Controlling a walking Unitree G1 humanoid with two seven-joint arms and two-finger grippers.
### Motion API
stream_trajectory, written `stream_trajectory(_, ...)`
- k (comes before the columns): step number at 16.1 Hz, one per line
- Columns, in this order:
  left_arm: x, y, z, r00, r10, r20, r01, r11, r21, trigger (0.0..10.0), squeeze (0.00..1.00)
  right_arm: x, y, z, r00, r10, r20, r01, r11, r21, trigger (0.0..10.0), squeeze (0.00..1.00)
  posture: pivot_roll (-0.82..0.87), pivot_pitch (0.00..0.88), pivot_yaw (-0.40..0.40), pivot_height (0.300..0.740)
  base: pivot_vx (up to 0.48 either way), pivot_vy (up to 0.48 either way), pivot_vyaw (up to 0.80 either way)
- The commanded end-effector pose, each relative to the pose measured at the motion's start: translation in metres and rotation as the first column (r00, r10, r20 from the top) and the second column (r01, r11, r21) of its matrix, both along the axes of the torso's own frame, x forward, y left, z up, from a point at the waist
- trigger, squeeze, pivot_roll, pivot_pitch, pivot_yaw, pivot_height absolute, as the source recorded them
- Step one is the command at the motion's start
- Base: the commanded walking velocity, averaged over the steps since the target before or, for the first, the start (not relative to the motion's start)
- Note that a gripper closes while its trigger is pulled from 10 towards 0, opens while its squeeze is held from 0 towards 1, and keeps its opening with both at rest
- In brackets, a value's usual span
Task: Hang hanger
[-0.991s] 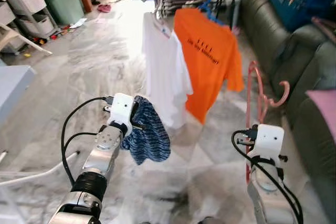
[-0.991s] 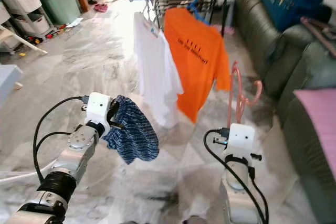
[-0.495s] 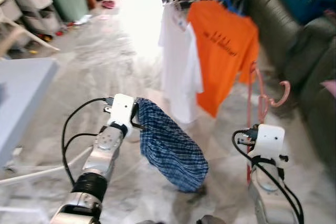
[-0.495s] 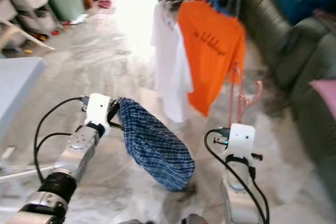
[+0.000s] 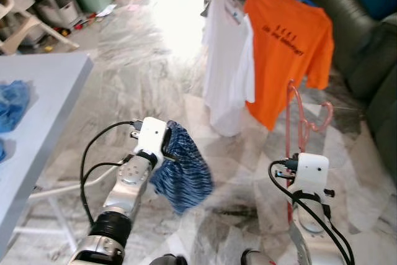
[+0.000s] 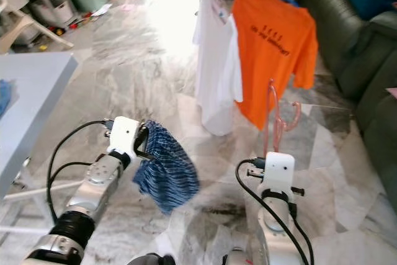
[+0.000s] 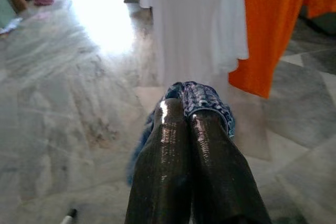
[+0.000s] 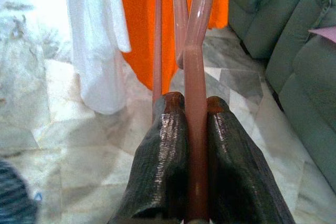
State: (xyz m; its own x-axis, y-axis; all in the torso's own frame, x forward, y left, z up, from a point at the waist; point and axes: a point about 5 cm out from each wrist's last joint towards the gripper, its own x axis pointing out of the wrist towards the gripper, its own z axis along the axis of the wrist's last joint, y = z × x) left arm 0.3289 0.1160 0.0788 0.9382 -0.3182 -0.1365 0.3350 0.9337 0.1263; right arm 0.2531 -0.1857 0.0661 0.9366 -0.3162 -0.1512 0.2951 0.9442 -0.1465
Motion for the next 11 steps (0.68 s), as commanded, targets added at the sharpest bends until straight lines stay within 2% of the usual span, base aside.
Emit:
stream_trajectory(1,0.001,-0.005,0.006,0.999,-0.031,0.019,0.031,0.999,0.010,10.0,0.00,-0.002,0.000,0.002,1.000,0.004,0.001,-0.004,1.000,-0.003,10.0,0.00,-0.18,0.228,0.093,0.740,0.000,0.000,0.00)
stream_trajectory(3,0.002,-0.007,0.008,0.999,-0.039,0.027,0.039,0.999,0.006,10.0,0.00,-0.003,0.000,0.001,1.000,0.008,-0.004,-0.008,1.000,-0.001,10.0,0.00,-0.18,0.230,0.095,0.740,0.000,0.000,0.00)
stream_trajectory(5,0.003,-0.010,0.009,0.999,-0.030,0.036,0.030,1.000,0.002,10.0,0.00,-0.004,0.007,0.001,0.997,0.082,-0.010,-0.081,0.996,0.027,10.0,0.00,-0.18,0.237,0.091,0.740,0.000,0.000,0.00)
stream_trajectory(7,0.012,-0.023,0.008,0.999,0.025,0.027,-0.026,0.998,0.060,10.0,0.00,-0.011,0.023,-0.004,0.965,0.252,-0.077,-0.251,0.968,0.027,10.0,0.00,-0.18,0.248,0.087,0.740,0.000,0.000,0.00)
stream_trajectory(8,0.016,-0.030,0.008,1.000,0.024,0.009,-0.025,0.997,0.071,10.0,0.00,-0.017,0.029,-0.011,0.933,0.332,-0.140,-0.332,0.943,0.024,10.0,0.00,-0.18,0.257,0.084,0.740,0.000,0.000,0.00)
stream_trajectory(10,0.024,-0.043,0.013,1.000,0.025,-0.002,-0.024,0.993,0.115,10.0,0.00,-0.034,0.042,-0.017,0.839,0.494,-0.229,-0.498,0.866,0.048,10.0,0.00,-0.19,0.270,0.081,0.740,0.000,0.000,0.00)
stream_trajectory(11,0.029,-0.048,0.018,0.999,0.034,-0.009,-0.033,0.990,0.139,10.0,0.00,-0.043,0.047,-0.019,0.775,0.568,-0.276,-0.569,0.818,0.082,10.0,0.00,-0.21,0.275,0.088,0.740,0.000,0.000,0.00)
